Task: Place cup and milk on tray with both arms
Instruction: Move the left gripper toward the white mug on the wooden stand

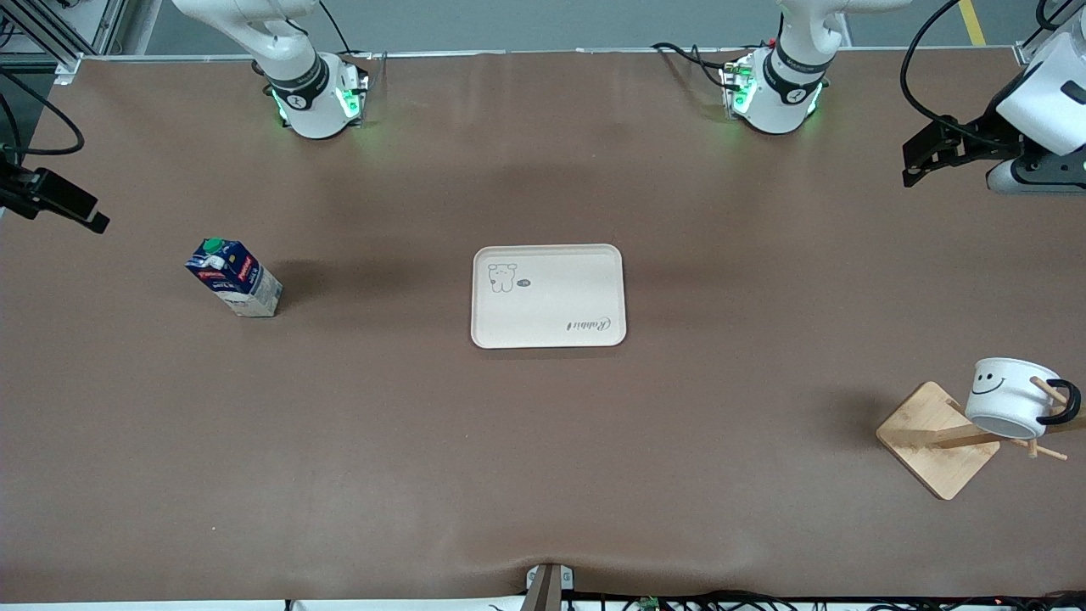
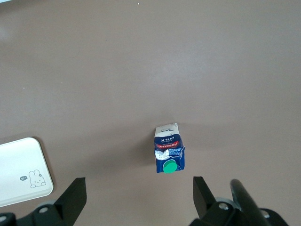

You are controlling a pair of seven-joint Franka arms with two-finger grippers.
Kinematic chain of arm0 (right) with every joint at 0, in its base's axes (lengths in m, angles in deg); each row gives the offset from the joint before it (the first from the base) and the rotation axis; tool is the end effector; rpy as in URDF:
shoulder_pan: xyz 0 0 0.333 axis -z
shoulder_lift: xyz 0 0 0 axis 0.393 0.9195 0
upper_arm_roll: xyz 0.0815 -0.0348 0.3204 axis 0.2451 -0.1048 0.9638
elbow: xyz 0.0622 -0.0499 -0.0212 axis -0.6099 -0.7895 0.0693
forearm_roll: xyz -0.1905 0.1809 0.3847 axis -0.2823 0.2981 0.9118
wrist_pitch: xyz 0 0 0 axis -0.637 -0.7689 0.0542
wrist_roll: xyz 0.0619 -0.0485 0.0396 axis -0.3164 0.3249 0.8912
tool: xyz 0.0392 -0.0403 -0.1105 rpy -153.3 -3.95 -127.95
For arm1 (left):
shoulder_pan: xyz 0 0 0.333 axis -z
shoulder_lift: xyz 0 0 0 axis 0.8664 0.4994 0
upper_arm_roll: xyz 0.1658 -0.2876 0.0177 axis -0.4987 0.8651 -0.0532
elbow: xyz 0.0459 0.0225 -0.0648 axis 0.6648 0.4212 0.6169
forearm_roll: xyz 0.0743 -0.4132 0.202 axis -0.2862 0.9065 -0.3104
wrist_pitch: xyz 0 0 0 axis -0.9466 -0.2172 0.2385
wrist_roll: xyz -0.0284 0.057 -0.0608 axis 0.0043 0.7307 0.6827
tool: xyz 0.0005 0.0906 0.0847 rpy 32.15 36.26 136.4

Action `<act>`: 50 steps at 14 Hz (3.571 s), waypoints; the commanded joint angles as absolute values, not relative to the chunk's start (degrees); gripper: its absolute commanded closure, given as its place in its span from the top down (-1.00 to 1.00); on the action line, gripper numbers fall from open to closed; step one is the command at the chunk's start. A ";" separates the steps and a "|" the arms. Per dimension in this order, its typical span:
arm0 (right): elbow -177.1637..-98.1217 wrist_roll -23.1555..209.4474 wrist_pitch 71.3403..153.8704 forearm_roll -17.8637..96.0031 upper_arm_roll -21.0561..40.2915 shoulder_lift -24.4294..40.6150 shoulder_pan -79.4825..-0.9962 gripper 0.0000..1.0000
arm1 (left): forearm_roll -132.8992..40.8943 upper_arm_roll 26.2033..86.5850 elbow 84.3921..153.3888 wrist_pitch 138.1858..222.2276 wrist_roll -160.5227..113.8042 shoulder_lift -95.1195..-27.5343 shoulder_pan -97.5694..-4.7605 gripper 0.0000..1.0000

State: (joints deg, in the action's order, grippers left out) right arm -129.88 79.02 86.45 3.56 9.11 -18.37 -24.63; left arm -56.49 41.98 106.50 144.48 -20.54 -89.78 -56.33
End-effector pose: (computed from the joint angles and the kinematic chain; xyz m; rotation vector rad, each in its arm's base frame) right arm 0.6098 -0.0461 0.6445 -3.0889 0.3662 -0.0278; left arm 0.5904 -0.0756 0.6679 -3.1046 0.1006 0.0806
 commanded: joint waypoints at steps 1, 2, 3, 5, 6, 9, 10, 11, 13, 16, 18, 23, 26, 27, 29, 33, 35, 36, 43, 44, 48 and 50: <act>-130.91 79.06 86.63 3.81 9.18 -19.77 -24.55 1.00 | -55.87 42.20 105.93 144.61 -20.07 -89.85 -56.96 1.00; -130.91 79.15 86.63 3.81 9.18 -19.77 -24.55 1.00 | -55.96 42.29 105.84 144.61 -20.25 -89.76 -56.88 1.00; -130.91 79.06 86.63 3.81 9.18 -19.77 -24.55 1.00 | -55.96 42.20 105.84 144.61 -20.25 -89.76 -56.88 1.00; -130.91 79.06 86.63 3.81 9.18 -19.77 -24.55 1.00 | -55.96 42.20 105.84 144.61 -20.07 -89.76 -56.96 1.00; -130.91 79.06 86.63 3.81 9.18 -19.77 -24.55 1.00 | -56.05 42.20 105.93 144.69 -20.25 -89.76 -56.96 1.00; -130.91 79.06 86.63 3.81 9.18 -19.77 -24.46 1.00 | -55.61 41.94 105.84 144.78 -19.99 -89.06 -57.31 1.00; -130.91 79.06 86.55 3.81 9.18 -19.77 -24.46 1.00 | -55.61 41.94 105.84 144.78 -19.90 -88.88 -57.40 1.00; -130.91 79.06 86.55 3.89 9.18 -19.77 -24.55 1.00 | -55.52 41.94 105.32 144.78 -19.98 -88.27 -57.49 1.00; -130.91 79.06 86.55 3.89 9.18 -19.77 -24.55 1.00 | -55.96 41.94 104.26 144.78 -20.42 -87.48 -57.40 1.00; -130.91 79.06 86.55 3.81 9.18 -19.77 -24.46 1.00 | -56.05 41.93 104.34 145.48 -21.12 -87.30 -58.54 1.00; -130.91 79.06 86.55 3.81 9.18 -19.77 -24.46 1.00 | -55.70 41.85 104.70 147.85 -21.30 -87.21 -58.98 1.00; -130.64 79.06 86.55 3.81 9.18 -19.77 -24.37 1.00 | -55.43 41.94 104.78 151.63 -21.39 -85.28 -59.69 1.00; -130.73 79.06 86.55 3.81 9.09 -19.77 -24.37 1.00 | -55.35 41.94 104.78 152.60 -21.30 -84.05 -60.39 1.00; -130.64 79.06 86.55 3.81 9.18 -19.68 -24.37 1.00 | -55.35 41.94 104.61 152.60 -21.30 -83.79 -60.65 1.00; -130.56 78.97 86.46 3.81 9.18 -19.68 -24.37 1.00 | -55.43 41.94 104.43 152.96 -20.08 -82.73 -60.83 1.00; -129.68 79.15 86.46 3.81 8.92 -19.50 -24.20 1.00 | -55.61 41.94 104.43 152.96 -20.07 -82.20 -60.74 1.00; -129.68 79.15 86.46 3.81 8.91 -19.50 -24.20 1.00 | -55.70 42.02 104.43 152.96 -20.07 -82.20 -60.74 1.00; -129.24 79.15 86.54 3.81 8.91 -19.33 -24.20 1.00 | -55.87 41.94 104.34 152.96 -20.07 -81.85 -60.74 1.00; -128.36 79.32 86.46 3.81 8.91 -18.80 -24.11 1.00 | -54.20 41.94 104.69 154.61 -20.34 -80.62 -63.12 1.00; -128.36 79.32 86.54 3.81 8.91 -18.80 -24.19 1.00 | -54.64 41.94 105.39 156.19 -20.25 -80.71 -63.20 1.00; -128.44 79.32 86.55 3.81 8.91 -18.80 -24.20 1.00 | -50.62 42.11 111.88 165.32 -20.16 -80.71 -66.98 1.00; -128.44 79.32 86.55 3.81 8.91 -18.80 -24.20 1.00 | -50.16 42.02 113.57 167.63 -20.07 -79.49 -66.98 1.00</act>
